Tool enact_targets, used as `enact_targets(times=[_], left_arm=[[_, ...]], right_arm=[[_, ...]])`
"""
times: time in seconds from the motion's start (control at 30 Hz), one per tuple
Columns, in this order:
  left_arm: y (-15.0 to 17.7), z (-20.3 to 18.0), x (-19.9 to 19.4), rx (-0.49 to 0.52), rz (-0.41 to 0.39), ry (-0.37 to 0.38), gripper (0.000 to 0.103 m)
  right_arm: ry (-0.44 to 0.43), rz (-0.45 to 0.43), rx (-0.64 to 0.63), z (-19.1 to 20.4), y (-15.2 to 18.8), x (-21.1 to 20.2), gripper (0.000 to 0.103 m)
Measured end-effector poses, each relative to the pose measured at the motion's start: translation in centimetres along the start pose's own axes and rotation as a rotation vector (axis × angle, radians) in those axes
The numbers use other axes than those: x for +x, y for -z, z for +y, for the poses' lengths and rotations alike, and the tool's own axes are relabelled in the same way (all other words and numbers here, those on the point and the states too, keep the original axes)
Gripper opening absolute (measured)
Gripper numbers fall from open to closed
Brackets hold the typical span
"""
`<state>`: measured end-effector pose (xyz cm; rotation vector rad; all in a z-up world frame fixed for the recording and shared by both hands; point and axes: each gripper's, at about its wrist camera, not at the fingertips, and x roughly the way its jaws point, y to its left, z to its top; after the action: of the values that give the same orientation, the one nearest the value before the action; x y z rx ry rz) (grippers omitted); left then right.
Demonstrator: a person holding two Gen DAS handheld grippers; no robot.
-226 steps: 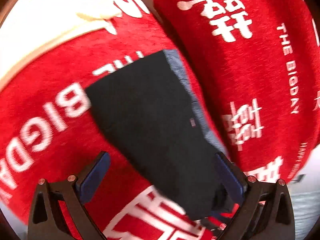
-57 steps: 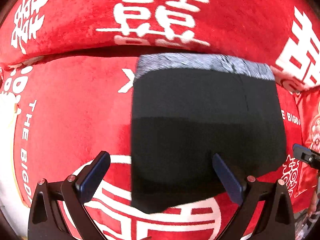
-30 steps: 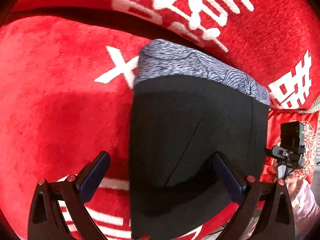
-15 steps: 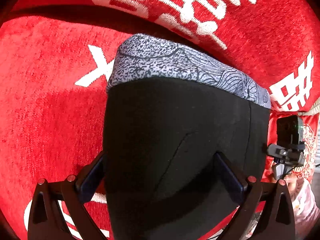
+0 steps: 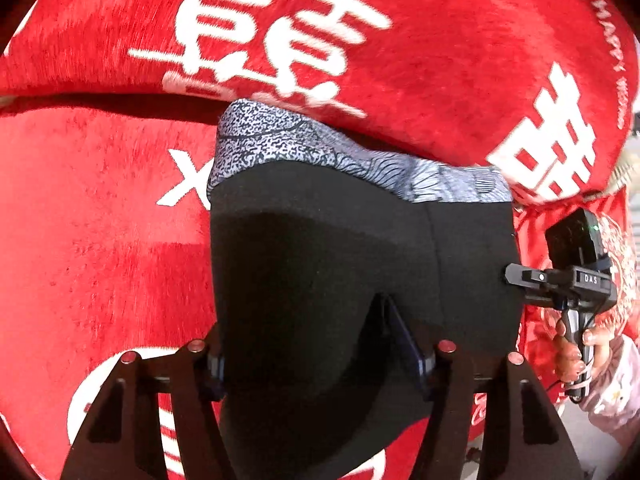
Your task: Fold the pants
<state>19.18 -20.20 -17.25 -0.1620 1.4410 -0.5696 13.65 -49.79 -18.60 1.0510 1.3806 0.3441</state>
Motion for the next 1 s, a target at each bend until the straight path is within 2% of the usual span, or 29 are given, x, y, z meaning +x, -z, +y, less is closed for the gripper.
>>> enact_targets(times=[0.1,0.27,0.37,0.47,0.53,0.6,0.63,0.7,0.73,0.87,1.0], left_arm=[[1.3,-1.1,-1.4,0.013,0.006,-0.007,0.066],[4.3,-0.7,-3.9,-0.024,0.011,-0.002,0.066],[6.2,0.4,-4.6,-0.022,0.005,-0.036,0.066],[7.3,1.4,-2.3,-0.039,0.021,-0.126,0.066],[7.7,2.2,-0.4,-0.063,0.037,-0.179,0.08],[8.0,2.5,-0.1,-0.058,0.001,-0.222,0.101],[8.0,2.5,0.0,-0.053,-0.003,-0.235,0.103],[8.1,2.4,0.1,-0.056,-0.005,-0.243,0.103],[8.1,2.4,0.1,-0.063,-0.003,-0.247,0.103],[8.0,1.0,-0.2,-0.047,0.005,-0.318,0.103],[8.2,-0.6,-0.8,-0.027,0.028,-0.399,0.103]], right_arm=[[-0.006,0.016,-0.015,1.2,1.9,-0.1,0.043],[-0.053,0.015,0.023,2.1,5.8,-0.1,0.043],[-0.071,0.015,0.044,2.1,8.4,0.7,0.043],[-0.041,0.03,0.052,1.5,9.8,2.0,0.043],[0.051,0.052,0.05,0.7,10.4,3.5,0.046],[0.14,0.054,0.017,0.3,10.6,4.2,0.056],[0.159,0.047,0.006,0.2,10.6,4.4,0.058],[0.205,0.039,0.016,0.0,10.5,4.7,0.074],[0.238,0.035,0.02,-0.1,10.6,4.6,0.078],[0.338,0.028,0.026,0.8,11.1,4.3,0.084],[0.436,0.031,0.023,1.2,12.2,3.0,0.084]])
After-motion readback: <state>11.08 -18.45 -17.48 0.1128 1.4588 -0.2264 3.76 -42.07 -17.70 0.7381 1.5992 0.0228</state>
